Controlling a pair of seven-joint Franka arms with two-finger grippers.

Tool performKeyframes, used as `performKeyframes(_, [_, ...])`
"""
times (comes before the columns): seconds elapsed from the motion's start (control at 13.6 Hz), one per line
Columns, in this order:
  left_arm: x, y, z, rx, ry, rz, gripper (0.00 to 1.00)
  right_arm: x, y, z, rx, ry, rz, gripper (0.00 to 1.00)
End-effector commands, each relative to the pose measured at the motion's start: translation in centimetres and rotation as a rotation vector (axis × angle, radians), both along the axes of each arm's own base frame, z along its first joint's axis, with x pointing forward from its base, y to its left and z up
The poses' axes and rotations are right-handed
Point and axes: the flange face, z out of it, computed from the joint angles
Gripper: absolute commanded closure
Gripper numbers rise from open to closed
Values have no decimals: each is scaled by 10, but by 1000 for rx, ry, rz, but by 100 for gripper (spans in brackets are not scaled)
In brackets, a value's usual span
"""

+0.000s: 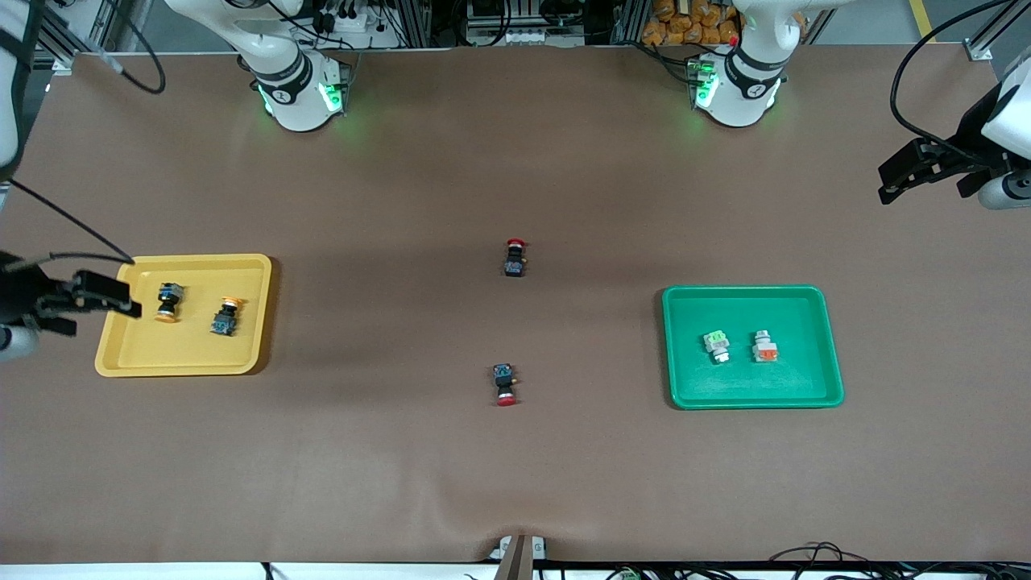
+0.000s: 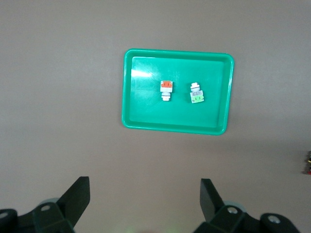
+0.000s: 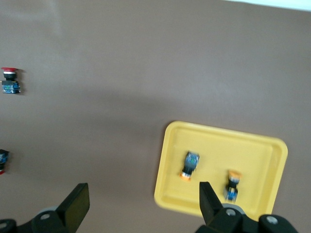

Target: Place green and yellow buttons in trays

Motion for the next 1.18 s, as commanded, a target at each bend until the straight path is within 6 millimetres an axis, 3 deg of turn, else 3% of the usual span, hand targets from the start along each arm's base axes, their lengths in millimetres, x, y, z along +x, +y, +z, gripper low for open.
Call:
performKeyframes(0.0, [-15, -7, 10, -11, 15, -3, 0, -30, 8, 35, -18, 47, -172, 0])
performKeyframes(0.22, [-21, -15, 10, -6, 18, -10, 0, -68, 3, 55, -35, 86, -222, 0])
performKeyframes(0.37, [-20, -13, 9, -6, 20, -5, 0, -85, 16, 59, -127, 69, -192, 0])
performKeyframes(0.66, [-16, -14, 7, -9, 15, -7, 0, -121, 18, 29, -130, 28, -177, 0])
performKeyframes(1.1, [-13, -15, 5, -10, 17, -14, 0, -119, 12, 29, -132, 21, -87, 0])
